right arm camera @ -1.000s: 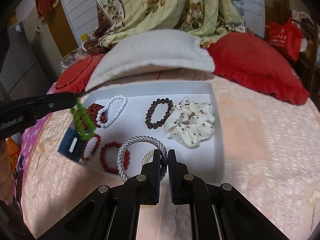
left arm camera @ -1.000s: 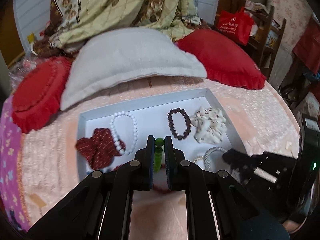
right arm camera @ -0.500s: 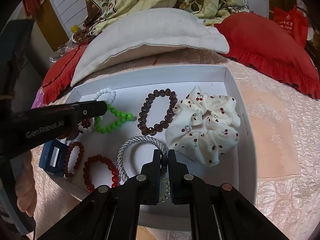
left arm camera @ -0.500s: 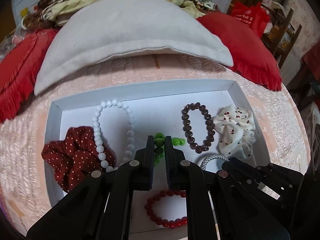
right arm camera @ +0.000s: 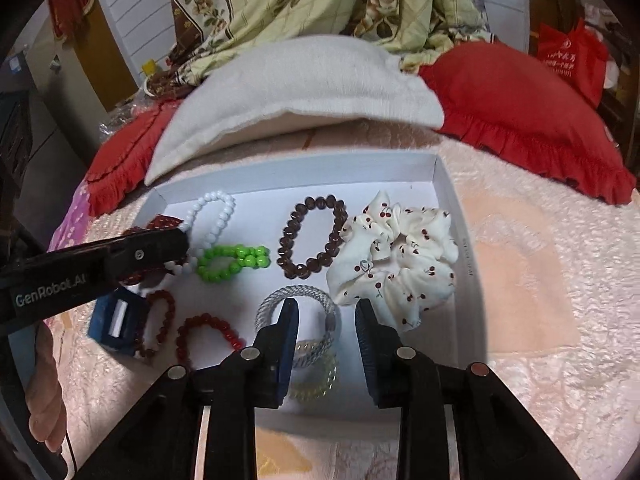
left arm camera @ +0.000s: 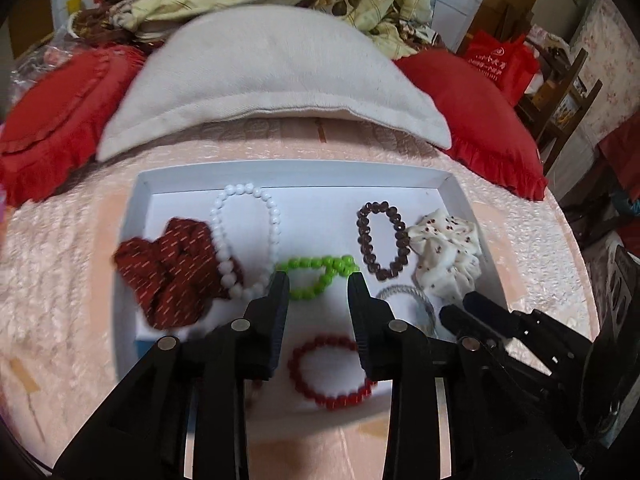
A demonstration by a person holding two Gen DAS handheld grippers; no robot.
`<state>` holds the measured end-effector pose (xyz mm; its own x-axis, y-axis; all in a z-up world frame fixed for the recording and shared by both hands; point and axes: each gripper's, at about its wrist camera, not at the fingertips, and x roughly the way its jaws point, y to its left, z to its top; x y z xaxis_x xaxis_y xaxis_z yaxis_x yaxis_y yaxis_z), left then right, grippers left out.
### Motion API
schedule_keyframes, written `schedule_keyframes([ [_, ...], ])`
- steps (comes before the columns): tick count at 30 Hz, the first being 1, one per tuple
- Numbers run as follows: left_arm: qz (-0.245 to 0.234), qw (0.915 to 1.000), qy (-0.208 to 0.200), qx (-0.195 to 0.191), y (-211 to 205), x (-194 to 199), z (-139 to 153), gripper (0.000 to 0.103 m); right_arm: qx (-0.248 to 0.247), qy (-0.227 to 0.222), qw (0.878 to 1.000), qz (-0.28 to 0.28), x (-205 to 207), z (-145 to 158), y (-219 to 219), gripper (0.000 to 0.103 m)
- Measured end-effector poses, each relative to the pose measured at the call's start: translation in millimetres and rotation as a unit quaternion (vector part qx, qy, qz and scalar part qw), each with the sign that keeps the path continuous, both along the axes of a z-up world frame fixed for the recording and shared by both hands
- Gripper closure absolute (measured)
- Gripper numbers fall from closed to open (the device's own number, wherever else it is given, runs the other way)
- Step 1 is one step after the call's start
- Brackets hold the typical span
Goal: Organize jewelry
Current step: 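Lower both bracelets into the white tray and open both tools, then lift both open tools away from the tray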
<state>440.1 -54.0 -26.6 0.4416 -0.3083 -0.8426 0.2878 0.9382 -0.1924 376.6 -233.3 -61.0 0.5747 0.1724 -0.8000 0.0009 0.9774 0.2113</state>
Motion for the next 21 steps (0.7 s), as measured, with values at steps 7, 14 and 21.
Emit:
schedule_keyframes([
  [7,0.033,0.9977,-0.051,0.031,42.7,-82.2,31.6,0.073,-0.007,-0.016,1.000,0.017,-51.3,17.4,8.4,0.075],
  [14,0.115,0.9892,-0.050,0.076,97.4,-164.8,19.8,0.068,-0.010,-0.012,1.000,0.026,-94.6,17.4,21.9,0.075],
  [21,0.167,0.9824,-0.042,0.072,119.8,-218.3,4.7,0.068,-0.026,-0.002,0.999,0.040,-116.6,12.9,47.1,0.074],
])
